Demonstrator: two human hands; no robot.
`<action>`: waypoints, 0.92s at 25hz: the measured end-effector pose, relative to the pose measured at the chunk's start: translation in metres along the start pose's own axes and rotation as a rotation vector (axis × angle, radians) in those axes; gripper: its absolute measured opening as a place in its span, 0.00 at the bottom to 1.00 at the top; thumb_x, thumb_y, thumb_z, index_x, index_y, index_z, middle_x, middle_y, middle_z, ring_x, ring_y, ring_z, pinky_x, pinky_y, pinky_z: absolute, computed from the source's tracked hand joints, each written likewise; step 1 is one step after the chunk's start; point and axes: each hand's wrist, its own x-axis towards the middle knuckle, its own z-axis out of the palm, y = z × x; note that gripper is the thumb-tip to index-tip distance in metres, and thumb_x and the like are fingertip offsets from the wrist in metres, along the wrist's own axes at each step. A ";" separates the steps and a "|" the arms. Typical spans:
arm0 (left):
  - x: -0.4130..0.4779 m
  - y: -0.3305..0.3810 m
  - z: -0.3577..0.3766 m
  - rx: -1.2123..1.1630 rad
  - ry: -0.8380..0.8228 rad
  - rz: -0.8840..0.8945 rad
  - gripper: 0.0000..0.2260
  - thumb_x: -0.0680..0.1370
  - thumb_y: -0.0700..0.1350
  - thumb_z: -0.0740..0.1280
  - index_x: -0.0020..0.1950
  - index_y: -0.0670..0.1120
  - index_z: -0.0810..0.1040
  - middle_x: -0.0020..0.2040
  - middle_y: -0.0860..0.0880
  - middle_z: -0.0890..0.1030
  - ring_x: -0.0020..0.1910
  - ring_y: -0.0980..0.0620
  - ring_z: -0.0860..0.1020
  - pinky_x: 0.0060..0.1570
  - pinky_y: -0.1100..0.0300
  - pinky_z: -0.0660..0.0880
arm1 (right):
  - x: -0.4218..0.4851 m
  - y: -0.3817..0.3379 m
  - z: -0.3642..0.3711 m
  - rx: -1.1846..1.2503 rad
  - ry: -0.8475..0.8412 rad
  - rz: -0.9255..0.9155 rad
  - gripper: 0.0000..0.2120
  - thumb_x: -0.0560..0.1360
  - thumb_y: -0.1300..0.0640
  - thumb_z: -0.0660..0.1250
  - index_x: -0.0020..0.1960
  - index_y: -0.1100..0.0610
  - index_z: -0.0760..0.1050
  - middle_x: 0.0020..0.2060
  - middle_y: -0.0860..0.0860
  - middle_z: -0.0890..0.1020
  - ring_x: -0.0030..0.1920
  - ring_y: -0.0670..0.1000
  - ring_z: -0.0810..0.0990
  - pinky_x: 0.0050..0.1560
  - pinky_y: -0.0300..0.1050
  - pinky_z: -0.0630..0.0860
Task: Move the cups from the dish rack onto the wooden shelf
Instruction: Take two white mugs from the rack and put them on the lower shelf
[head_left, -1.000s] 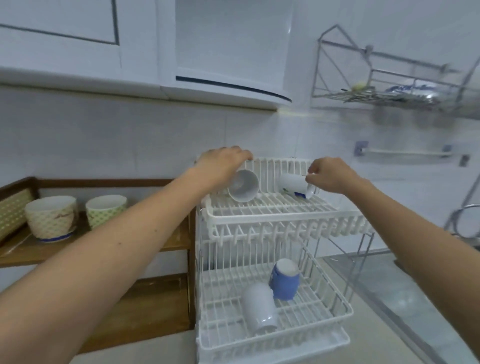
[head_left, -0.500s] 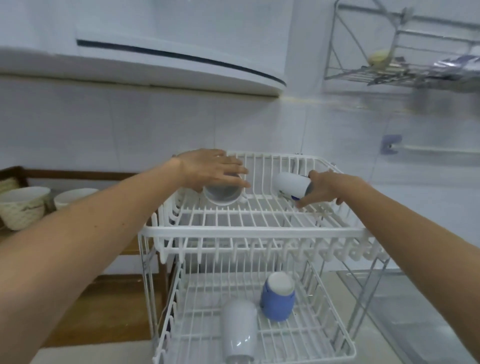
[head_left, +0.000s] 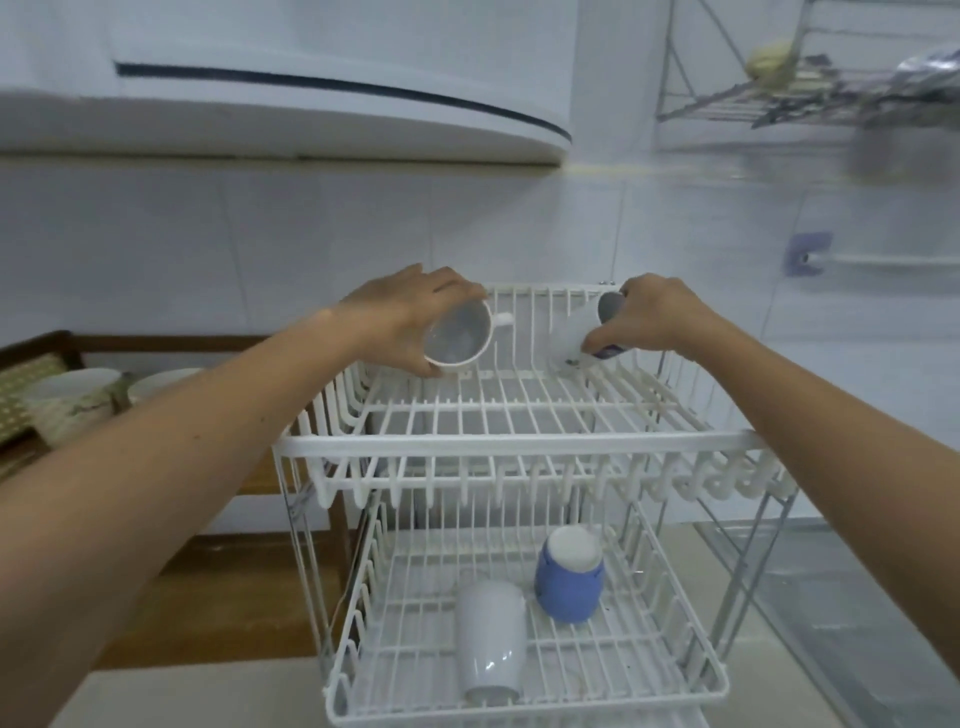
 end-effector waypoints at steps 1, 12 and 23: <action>-0.004 0.001 -0.006 -0.126 0.017 -0.091 0.44 0.62 0.60 0.76 0.73 0.56 0.57 0.69 0.51 0.67 0.61 0.46 0.70 0.50 0.56 0.70 | -0.005 -0.003 -0.004 0.097 0.038 -0.001 0.23 0.57 0.42 0.75 0.39 0.58 0.73 0.35 0.52 0.77 0.32 0.48 0.72 0.27 0.41 0.64; -0.143 0.010 -0.090 -0.669 0.423 -0.398 0.42 0.63 0.58 0.76 0.74 0.59 0.62 0.72 0.57 0.66 0.64 0.64 0.63 0.60 0.67 0.59 | -0.151 -0.128 -0.044 0.533 0.509 -0.452 0.26 0.57 0.41 0.73 0.50 0.47 0.70 0.48 0.47 0.73 0.44 0.45 0.71 0.39 0.27 0.66; -0.349 -0.103 -0.095 -0.421 0.130 -0.758 0.47 0.56 0.70 0.68 0.73 0.58 0.63 0.72 0.52 0.69 0.68 0.51 0.68 0.59 0.55 0.66 | -0.214 -0.319 0.063 0.473 0.219 -0.655 0.34 0.57 0.39 0.74 0.58 0.52 0.73 0.46 0.43 0.69 0.41 0.40 0.67 0.36 0.28 0.63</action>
